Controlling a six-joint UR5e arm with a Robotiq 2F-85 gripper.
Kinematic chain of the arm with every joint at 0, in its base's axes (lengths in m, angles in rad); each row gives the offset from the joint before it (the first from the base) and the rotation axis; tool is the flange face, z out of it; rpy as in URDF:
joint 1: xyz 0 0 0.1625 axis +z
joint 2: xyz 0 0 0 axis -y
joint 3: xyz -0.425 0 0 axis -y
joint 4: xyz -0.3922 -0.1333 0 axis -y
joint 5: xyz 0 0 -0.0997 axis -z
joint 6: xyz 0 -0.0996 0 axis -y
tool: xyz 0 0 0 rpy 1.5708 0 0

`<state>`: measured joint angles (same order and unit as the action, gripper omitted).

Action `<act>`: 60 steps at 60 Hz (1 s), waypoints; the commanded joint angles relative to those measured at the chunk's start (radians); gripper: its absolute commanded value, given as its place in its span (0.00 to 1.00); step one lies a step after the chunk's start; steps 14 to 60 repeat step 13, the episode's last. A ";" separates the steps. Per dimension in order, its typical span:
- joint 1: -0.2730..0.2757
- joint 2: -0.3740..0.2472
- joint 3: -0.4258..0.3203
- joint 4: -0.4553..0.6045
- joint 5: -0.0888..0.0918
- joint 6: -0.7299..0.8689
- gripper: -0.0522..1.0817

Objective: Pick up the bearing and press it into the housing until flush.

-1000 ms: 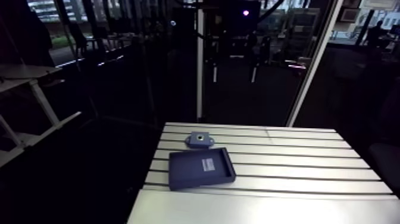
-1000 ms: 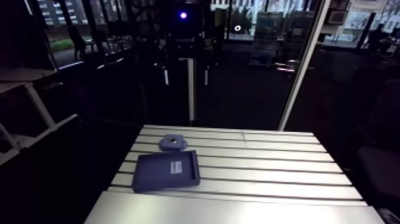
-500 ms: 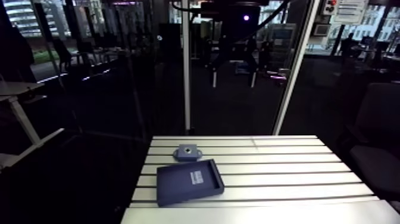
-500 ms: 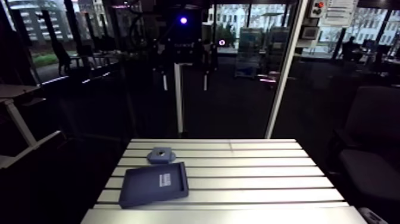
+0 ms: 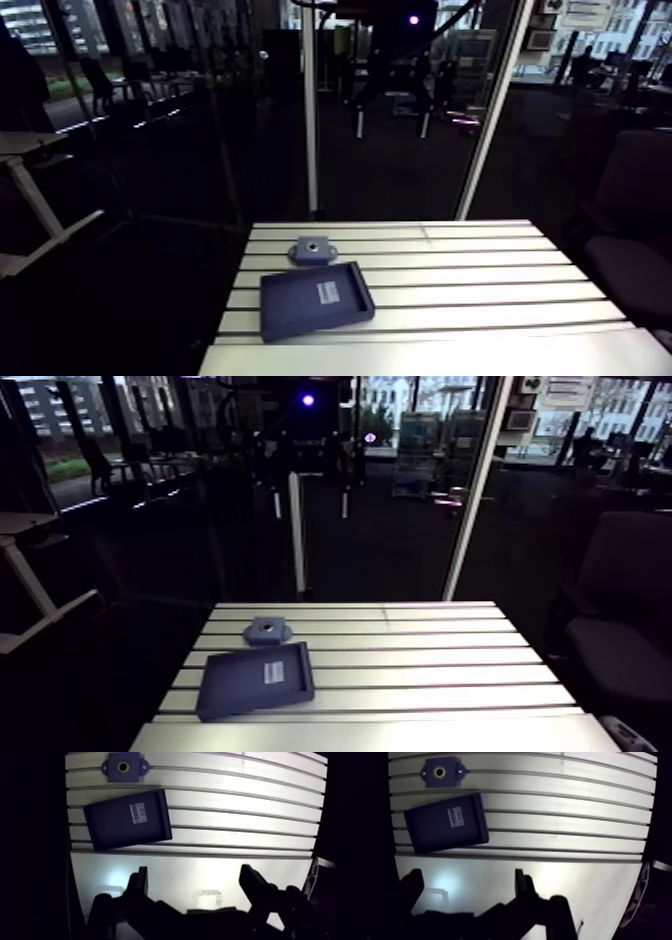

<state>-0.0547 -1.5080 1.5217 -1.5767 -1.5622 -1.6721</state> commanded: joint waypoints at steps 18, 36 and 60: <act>0.001 0.001 0.007 -0.002 0.000 0.002 0.06; 0.001 0.001 0.007 -0.002 0.000 0.002 0.06; 0.001 0.001 0.007 -0.002 0.000 0.002 0.06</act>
